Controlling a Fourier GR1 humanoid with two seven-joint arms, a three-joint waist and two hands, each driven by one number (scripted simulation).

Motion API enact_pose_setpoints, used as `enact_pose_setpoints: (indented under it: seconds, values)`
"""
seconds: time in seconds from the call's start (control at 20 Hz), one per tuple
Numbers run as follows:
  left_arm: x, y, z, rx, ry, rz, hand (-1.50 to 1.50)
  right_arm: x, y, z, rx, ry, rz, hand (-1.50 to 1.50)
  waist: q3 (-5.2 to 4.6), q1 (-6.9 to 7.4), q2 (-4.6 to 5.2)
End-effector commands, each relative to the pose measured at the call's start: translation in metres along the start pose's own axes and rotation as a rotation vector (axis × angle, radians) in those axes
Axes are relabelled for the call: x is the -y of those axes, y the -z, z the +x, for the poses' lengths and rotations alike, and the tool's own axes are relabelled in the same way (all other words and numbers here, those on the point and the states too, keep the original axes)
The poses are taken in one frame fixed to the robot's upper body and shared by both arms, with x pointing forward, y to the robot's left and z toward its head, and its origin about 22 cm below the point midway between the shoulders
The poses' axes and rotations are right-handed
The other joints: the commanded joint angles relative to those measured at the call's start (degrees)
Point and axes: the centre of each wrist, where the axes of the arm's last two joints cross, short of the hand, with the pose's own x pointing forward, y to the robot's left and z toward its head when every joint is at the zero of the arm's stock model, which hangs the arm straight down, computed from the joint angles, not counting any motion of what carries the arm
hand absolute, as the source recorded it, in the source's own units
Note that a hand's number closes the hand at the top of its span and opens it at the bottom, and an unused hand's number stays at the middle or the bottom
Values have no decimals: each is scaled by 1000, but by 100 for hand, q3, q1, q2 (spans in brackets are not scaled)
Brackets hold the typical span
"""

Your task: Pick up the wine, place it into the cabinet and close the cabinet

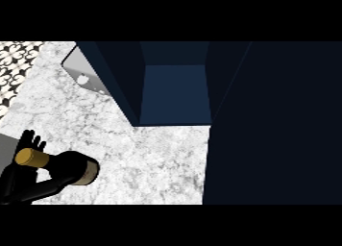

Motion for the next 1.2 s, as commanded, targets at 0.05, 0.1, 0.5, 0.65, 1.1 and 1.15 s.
enact_pose_setpoints:
  seconds: [0.05, 0.1, 0.5, 0.65, 1.1, 1.15]
  values:
    - [2, -4, -27, -16, -1, -30, -150, -4, -34, 53, 111, 36, 37, -150, -5, 34, 3]
    - [-2, 0, -23, -2, -16, -18, -150, -3, -34, 49, 100, 33, 25, -150, 2, 33, 0]
    - [10, -2, -54, -23, -49, -18, -150, -4, -43, 55, 93, 22, 35, -150, 1, -19, -9]
    - [9, 0, -65, -30, -128, -8, -150, 0, -27, 43, 107, 39, 31, -150, 2, 36, 8]
    - [15, 11, -66, -13, -287, 36, -150, -6, -36, 49, 79, 49, 17, -150, 3, 17, -6]
    - [15, -11, -88, -10, -325, 41, -150, -1, -30, 49, 100, 33, 13, -150, -1, 49, 1]
